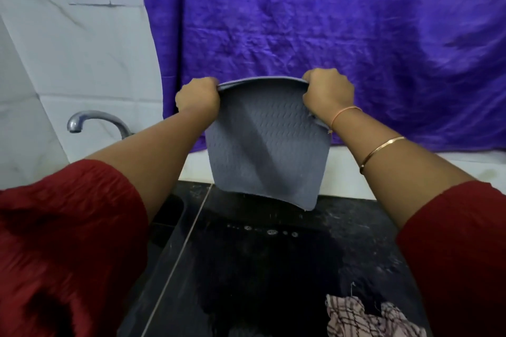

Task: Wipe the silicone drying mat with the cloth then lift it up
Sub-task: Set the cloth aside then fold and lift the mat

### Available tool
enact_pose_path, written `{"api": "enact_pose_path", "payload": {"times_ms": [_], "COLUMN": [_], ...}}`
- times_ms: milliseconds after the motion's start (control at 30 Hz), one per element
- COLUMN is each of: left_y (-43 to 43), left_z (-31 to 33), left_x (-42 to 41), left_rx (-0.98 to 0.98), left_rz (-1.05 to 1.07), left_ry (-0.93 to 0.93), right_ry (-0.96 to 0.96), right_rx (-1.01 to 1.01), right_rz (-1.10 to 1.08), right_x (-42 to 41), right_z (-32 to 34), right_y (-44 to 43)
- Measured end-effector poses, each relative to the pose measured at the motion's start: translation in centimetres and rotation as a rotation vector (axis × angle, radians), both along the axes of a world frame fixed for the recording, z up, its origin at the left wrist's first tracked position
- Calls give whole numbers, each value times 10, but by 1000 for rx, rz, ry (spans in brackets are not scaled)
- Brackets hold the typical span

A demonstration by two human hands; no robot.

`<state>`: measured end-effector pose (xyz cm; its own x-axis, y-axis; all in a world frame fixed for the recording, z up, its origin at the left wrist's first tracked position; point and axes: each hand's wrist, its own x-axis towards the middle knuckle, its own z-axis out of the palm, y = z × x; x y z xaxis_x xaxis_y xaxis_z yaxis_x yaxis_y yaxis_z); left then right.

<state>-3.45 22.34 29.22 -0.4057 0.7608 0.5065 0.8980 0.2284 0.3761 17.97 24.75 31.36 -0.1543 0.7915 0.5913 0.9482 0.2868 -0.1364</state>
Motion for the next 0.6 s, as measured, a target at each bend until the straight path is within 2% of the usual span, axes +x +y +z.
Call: {"api": "enact_pose_path", "payload": {"times_ms": [133, 333, 467, 600], "left_y": [3, 1, 0, -3], "left_z": [1, 6, 3, -2], "left_x": [-8, -9, -10, -14], "left_rx": [-6, 75, 31, 110], "left_rz": [25, -27, -67, -70], "left_ry": [155, 120, 87, 141], "right_ry": [-53, -72, -109, -92], "right_rx": [2, 26, -25, -23], "right_rz": [5, 29, 18, 19], "right_x": [1, 2, -1, -4], "right_z": [-3, -9, -15, -13], "right_y": [0, -2, -4, -4]}}
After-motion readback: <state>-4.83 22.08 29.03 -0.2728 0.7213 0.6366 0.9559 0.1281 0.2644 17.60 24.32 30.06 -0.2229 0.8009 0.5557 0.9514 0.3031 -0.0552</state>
